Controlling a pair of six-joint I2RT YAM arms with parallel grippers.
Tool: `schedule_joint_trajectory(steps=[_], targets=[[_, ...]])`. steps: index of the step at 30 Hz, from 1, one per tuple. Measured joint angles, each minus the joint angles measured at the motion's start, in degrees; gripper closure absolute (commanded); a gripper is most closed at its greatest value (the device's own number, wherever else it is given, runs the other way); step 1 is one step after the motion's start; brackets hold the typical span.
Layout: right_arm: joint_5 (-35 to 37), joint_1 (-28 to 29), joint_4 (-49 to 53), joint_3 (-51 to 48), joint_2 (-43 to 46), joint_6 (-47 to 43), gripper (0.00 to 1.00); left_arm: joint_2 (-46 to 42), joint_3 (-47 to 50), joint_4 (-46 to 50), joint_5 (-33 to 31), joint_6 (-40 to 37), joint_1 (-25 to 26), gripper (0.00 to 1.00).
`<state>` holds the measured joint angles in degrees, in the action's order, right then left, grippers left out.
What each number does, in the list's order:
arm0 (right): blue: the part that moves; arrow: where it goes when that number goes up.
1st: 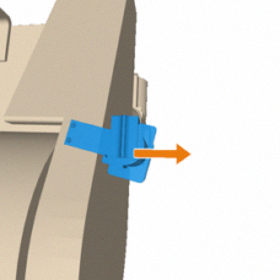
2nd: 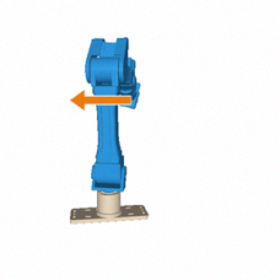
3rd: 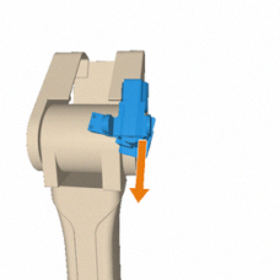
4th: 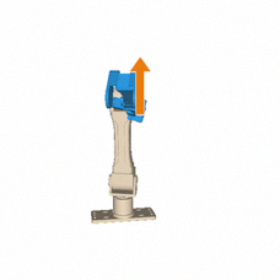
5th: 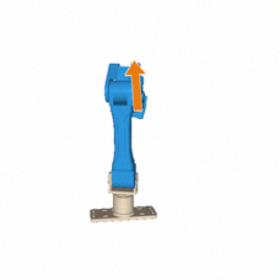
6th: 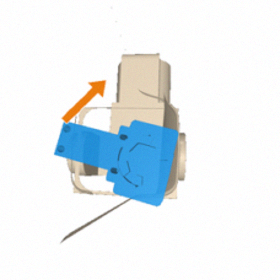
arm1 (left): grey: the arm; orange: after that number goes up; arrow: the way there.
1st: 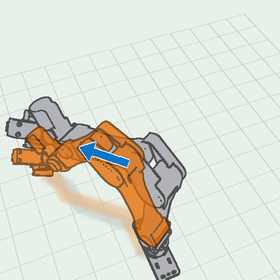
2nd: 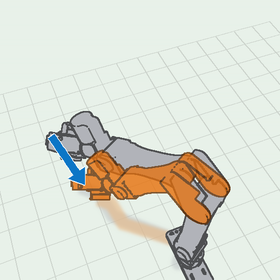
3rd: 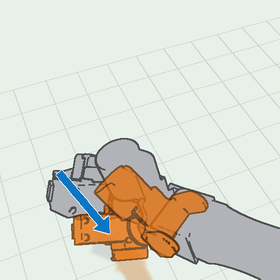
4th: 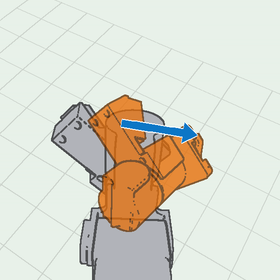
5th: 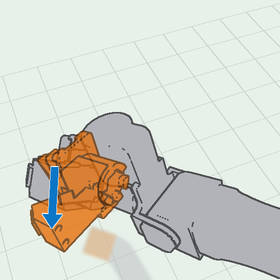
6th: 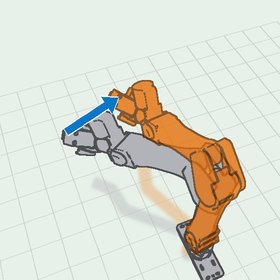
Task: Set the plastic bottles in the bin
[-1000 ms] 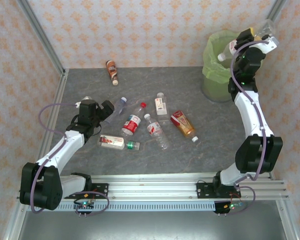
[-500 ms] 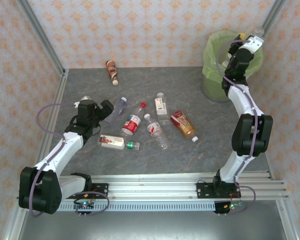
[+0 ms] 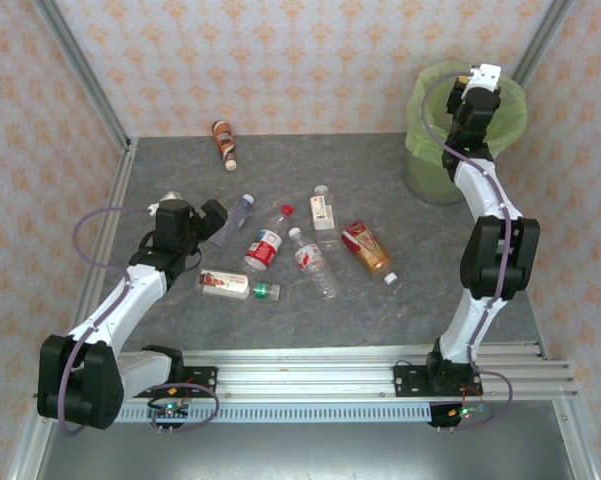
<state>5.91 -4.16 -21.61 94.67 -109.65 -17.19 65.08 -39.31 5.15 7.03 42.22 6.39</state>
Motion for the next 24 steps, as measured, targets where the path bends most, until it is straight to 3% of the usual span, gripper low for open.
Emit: schedule_joint_trajectory(steps=[13, 24], targets=[[-2.58, 0.0, 34.21, 27.21, -14.4, 2.69, 0.35, 0.04, 0.52, 0.04, -0.07, 0.42, 0.02, 0.0], [-2.91, 0.0, 53.27, 45.31, -21.97, 6.08, 0.2, -0.59, 1.25, 0.85, -0.55, 0.42, 0.02, 0.0]])
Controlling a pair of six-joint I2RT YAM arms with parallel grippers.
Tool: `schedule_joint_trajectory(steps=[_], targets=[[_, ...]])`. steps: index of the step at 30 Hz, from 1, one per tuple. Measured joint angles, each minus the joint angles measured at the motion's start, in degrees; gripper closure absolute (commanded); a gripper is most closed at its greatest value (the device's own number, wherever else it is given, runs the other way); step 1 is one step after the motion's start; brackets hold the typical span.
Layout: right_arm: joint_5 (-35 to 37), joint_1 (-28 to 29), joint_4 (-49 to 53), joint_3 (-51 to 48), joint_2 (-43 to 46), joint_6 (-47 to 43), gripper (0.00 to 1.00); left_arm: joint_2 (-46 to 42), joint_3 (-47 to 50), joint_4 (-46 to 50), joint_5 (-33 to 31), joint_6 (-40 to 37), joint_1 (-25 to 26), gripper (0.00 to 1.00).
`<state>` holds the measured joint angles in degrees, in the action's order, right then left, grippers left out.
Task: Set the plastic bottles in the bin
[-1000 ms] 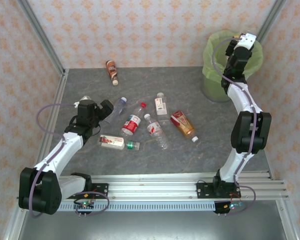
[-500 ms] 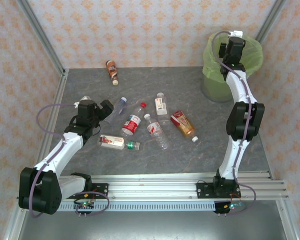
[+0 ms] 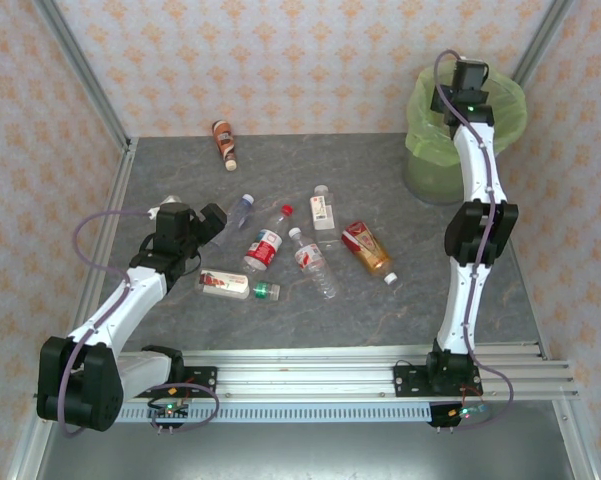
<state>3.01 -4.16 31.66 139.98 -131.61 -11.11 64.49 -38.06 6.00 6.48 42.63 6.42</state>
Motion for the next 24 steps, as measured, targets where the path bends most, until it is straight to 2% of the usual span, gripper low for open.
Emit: schedule_joint_trajectory(steps=[5, 12, 18, 20, 24], targets=[[0.0, 0.0, 6.64, 11.89, -3.45, 1.07, 0.16, 0.0, 0.02, 0.2, -0.11, -0.02, -0.02, 0.0], [-0.26, 0.0, 9.42, 13.84, -3.41, 2.82, 0.12, -0.02, -0.02, 2.12, -1.49, -1.05, 0.0, 0.0], [-2.43, -0.07, 9.27, 5.49, 2.54, 4.07, 0.05, -0.74, -0.24, 4.9, -2.75, -3.69, -0.02, 0.0], [-3.06, -0.17, 8.79, 2.51, 5.75, 4.24, 0.0, -0.76, -0.39, 5.4, -2.97, -4.46, 0.0, 0.0], [-4.09, -0.37, 6.21, -4.63, 14.23, 4.52, 0.01, -0.63, -0.39, 5.88, -4.0, -5.51, 0.0, 0.0]])
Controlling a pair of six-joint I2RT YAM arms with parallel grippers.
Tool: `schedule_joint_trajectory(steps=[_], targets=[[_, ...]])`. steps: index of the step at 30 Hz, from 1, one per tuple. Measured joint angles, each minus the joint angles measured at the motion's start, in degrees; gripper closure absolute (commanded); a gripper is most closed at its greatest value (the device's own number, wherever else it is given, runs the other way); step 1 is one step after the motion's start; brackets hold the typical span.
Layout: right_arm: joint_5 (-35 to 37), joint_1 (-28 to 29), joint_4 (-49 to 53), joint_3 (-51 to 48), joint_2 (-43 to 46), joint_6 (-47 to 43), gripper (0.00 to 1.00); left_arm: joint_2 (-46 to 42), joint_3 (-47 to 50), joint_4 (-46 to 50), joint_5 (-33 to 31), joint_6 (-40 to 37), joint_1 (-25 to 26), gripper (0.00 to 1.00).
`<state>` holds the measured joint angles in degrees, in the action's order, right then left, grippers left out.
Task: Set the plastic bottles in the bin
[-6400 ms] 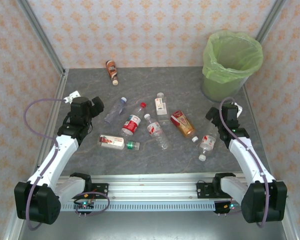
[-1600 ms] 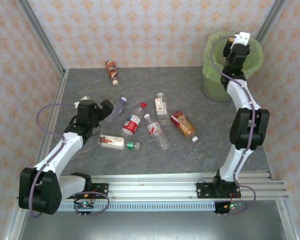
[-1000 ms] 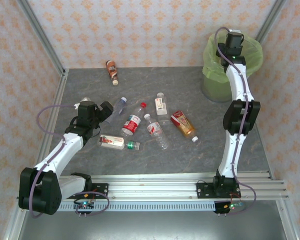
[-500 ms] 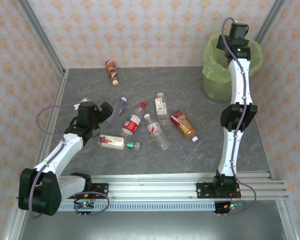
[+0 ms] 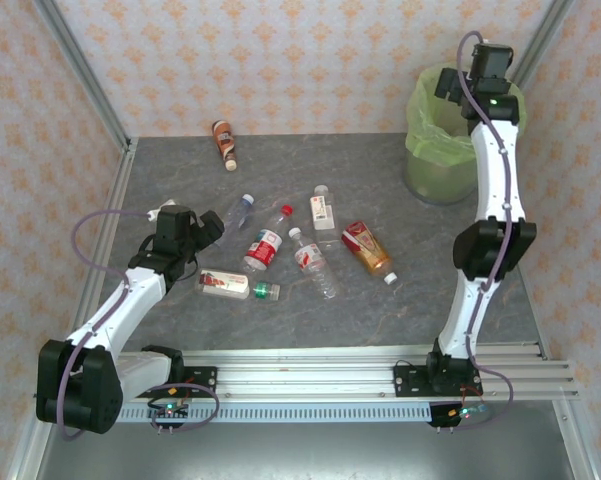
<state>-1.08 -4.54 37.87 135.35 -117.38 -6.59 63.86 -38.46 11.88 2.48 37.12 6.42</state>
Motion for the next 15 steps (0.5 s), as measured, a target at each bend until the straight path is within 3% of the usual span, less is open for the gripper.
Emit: schedule_joint_trajectory(steps=[11, 15], targets=[[-6.1, -0.02, -9.05, -24.22, 25.94, 0.13, 0.01, 5.07, -1.11, 1.07, 0.02, -1.16, 0.0, 0.0], [-8.22, -0.02, -14.32, -39.56, 36.22, 1.79, 0.01, 7.52, -2.93, 1.44, 0.28, -1.9, 0.02, 0.0]])
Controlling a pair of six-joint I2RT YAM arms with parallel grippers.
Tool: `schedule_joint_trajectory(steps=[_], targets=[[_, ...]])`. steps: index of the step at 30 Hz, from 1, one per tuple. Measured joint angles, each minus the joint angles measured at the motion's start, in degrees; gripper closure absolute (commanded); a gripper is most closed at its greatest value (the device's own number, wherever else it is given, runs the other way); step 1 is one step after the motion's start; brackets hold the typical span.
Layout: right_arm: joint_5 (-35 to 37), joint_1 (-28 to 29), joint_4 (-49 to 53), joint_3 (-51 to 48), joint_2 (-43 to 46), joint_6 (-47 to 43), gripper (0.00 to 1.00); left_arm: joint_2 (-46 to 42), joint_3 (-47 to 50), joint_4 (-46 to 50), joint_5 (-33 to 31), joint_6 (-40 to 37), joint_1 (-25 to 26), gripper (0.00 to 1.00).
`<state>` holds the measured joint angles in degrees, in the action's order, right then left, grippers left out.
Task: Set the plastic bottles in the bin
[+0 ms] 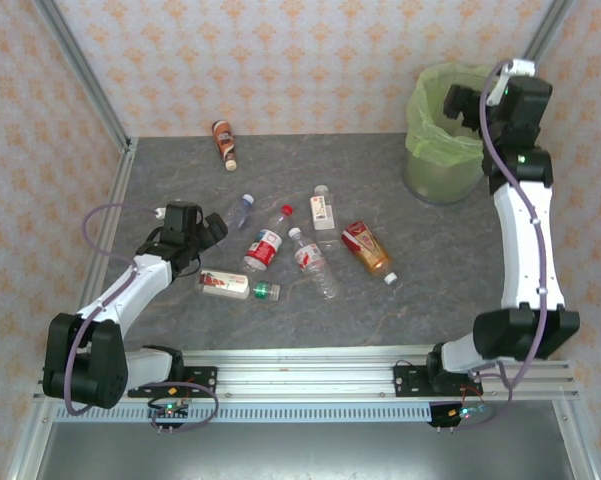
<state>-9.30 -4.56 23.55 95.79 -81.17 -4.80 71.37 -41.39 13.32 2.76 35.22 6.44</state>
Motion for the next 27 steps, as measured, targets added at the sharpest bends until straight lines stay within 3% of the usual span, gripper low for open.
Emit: schedule_joint_trajectory(steps=[9, 17, 21, 27], targets=[[-8.22, 0.0, -15.15, -33.07, 20.92, 7.06, 0.01, 0.79, -4.83, 2.45, -0.04, -2.54, 1.09, 0.0], [-12.9, 0.0, -26.86, -51.93, 29.57, 14.38, 0.01, 3.58, -10.16, 7.93, 1.29, -7.91, 3.3, 0.0], [-13.55, 0.0, -31.04, -57.24, 30.23, 17.38, 0.01, 8.22, -15.37, 10.12, 1.11, -12.59, 5.27, 0.0], [-14.75, 0.0, -33.48, -57.44, 30.53, 18.73, 0.01, 16.63, -22.27, 15.67, -1.86, -19.32, 5.53, 0.0]])
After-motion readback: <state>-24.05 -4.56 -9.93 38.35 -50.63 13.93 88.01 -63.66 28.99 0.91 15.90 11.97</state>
